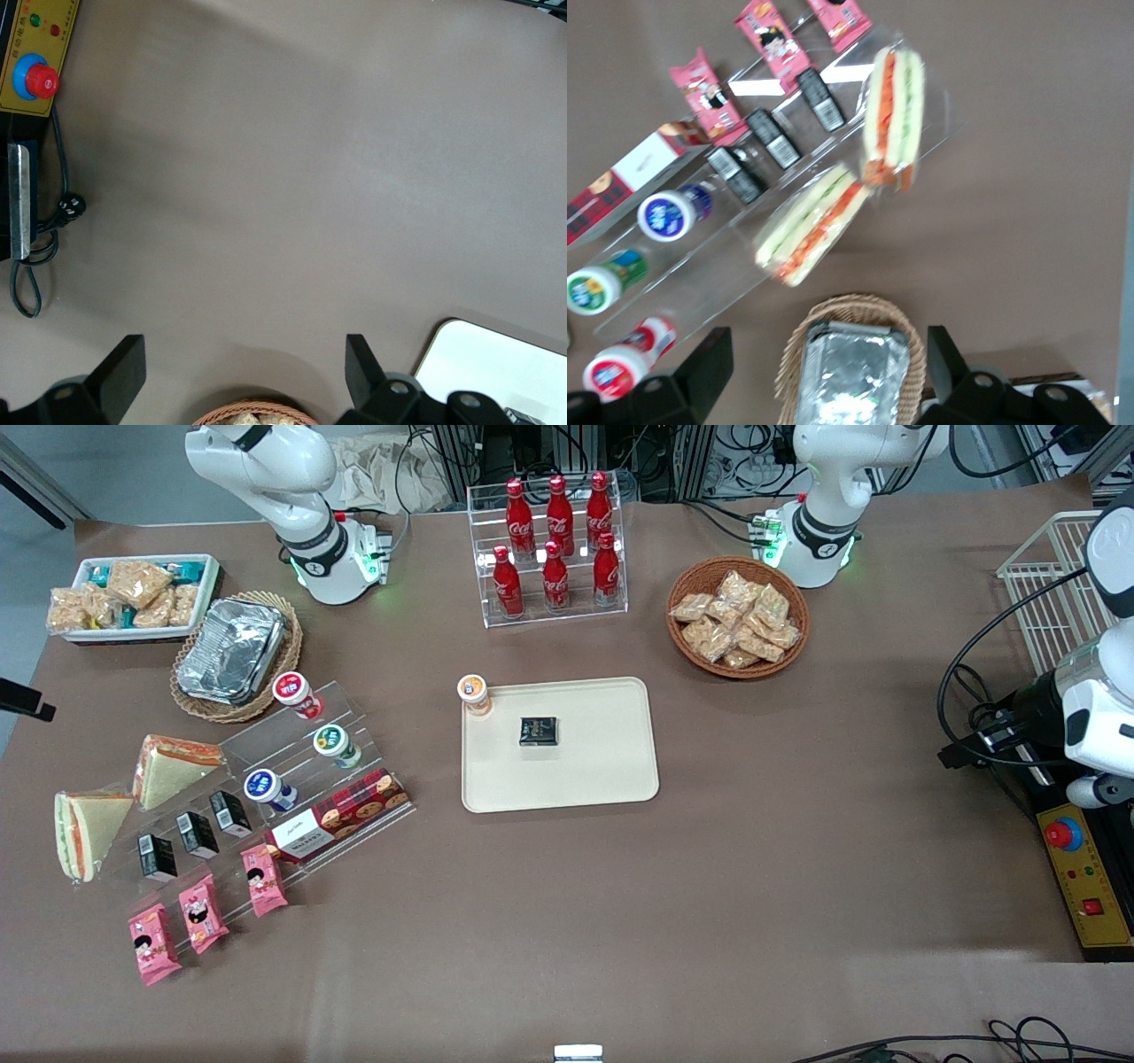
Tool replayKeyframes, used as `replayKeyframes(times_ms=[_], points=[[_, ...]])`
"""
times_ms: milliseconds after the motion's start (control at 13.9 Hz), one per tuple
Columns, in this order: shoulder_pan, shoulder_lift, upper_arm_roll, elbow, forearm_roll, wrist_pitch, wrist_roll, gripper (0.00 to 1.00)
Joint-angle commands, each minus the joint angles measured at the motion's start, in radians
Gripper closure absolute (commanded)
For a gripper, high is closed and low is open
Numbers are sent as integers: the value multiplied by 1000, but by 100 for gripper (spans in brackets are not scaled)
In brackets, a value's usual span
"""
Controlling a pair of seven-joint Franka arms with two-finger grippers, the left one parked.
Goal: Place sandwich on tray
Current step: 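Lower the right gripper onto the wrapped triangle sandwich in the rack and grasp it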
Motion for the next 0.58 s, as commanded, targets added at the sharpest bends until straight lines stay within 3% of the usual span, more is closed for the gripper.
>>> replayKeyframes(times_ms=[0, 504], points=[[-36, 63, 5, -13, -25, 93, -10, 2], [-47, 174, 5, -156, -17, 369, 2, 2]])
